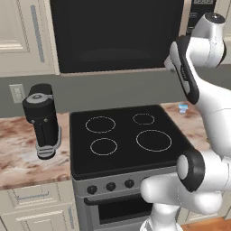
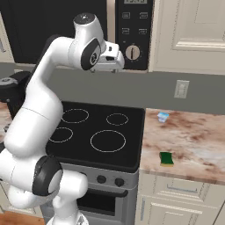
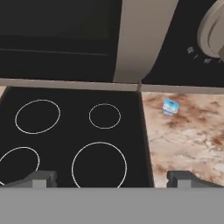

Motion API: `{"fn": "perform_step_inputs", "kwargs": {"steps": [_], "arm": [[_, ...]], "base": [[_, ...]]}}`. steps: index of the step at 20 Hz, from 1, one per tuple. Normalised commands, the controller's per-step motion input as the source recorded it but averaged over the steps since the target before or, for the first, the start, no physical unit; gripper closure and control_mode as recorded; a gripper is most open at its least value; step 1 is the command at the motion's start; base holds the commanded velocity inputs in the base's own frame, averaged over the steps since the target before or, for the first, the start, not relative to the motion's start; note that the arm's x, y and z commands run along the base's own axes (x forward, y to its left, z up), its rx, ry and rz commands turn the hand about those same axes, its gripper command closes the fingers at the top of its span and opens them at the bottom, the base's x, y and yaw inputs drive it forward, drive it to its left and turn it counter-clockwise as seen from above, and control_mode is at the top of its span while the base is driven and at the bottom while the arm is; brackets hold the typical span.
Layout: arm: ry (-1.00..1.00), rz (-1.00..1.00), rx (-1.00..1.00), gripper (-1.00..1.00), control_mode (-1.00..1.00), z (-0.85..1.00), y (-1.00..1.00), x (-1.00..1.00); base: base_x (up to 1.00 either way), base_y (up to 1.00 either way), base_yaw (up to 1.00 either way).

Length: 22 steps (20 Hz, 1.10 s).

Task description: Place the sponge inside the microwave to prepare for sanitizing.

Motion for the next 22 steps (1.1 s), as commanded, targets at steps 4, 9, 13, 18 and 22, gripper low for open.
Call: {"fn": "perform_step_inputs", "kwargs": {"steps": [4, 9, 13, 18, 22], "arm": [[0.00, 0.01, 0.00, -1.00, -1.00, 0.20, -0.08, 0.30], [0.00, 0.00, 0.00, -1.00, -1.00, 0.19, -0.10, 0.29], [-0.02, 0.00, 0.00, -1.00, -1.00, 0.14, -0.04, 0.24], [-0.15, 0.00, 0.00, -1.00, -1.00, 0.09, -0.02, 0.21], [-0.20, 0.00, 0.00, -1.00, -1.00, 0.04, -0.04, 0.15]], "base": [[0.00, 0.00, 0.00], [0.00, 0.00, 0.00], [0.00, 0.00, 0.00], [0.00, 0.00, 0.00], [0.00, 0.00, 0.00]]}}
